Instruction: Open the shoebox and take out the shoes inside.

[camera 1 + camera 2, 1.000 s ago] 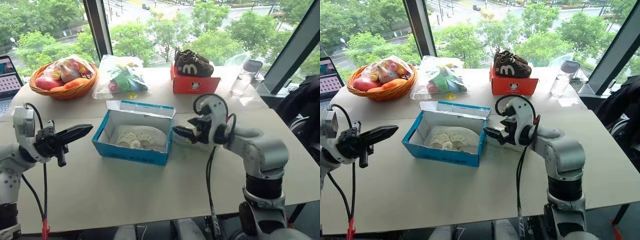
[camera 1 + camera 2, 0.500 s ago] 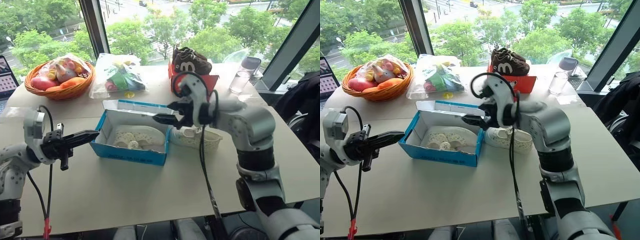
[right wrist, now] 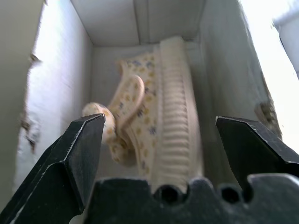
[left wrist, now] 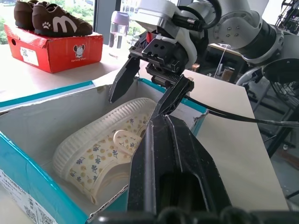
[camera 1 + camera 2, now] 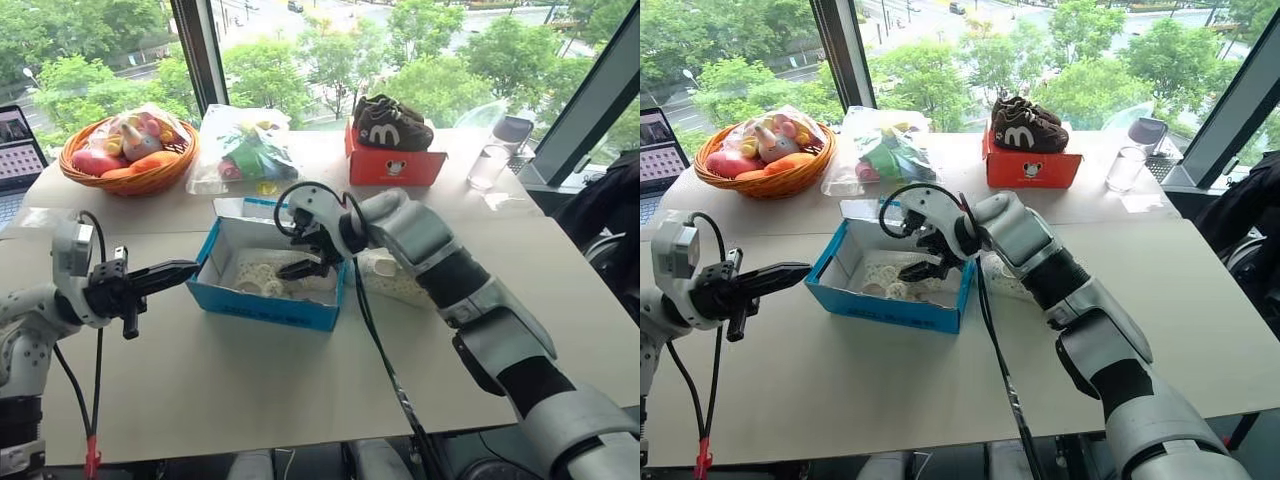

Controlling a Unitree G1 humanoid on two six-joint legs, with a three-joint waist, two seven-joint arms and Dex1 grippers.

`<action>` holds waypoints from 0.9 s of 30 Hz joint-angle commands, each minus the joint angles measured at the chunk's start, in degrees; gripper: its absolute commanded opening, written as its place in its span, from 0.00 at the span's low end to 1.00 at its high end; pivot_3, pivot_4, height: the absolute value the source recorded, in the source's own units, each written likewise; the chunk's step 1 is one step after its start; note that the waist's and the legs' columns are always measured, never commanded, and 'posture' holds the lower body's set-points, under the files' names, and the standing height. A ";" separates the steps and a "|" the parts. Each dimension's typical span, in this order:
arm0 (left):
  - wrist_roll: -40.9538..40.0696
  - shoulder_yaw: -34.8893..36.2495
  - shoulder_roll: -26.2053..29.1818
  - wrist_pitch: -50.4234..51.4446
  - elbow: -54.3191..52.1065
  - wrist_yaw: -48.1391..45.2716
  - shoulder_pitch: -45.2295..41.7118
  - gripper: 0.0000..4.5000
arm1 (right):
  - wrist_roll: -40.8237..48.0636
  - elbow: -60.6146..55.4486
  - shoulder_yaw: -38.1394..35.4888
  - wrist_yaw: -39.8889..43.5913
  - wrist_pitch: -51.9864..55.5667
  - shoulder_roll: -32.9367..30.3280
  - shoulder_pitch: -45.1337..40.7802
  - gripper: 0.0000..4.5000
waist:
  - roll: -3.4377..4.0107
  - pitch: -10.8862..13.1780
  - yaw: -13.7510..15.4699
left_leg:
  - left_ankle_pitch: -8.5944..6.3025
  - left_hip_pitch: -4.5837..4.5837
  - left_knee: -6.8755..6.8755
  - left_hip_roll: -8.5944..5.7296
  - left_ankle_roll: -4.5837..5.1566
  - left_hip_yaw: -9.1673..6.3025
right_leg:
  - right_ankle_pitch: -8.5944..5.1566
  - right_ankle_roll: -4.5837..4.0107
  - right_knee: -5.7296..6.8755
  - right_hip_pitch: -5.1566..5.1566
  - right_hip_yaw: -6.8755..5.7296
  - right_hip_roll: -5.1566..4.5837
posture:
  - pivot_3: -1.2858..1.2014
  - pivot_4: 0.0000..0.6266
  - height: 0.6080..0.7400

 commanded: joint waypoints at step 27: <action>0.21 0.72 0.39 -1.01 -1.17 0.56 -1.24 0.00 | -8.51 1.19 -5.01 2.21 -6.46 3.03 -0.79 0.32 | 0.00 0.00 0.06 | 0.00 0.06 0.08 -0.01 0.00 -0.02 | 0.02 0.00 0.06 0.08 -0.01 0.01 | 0.52 0.24 1.00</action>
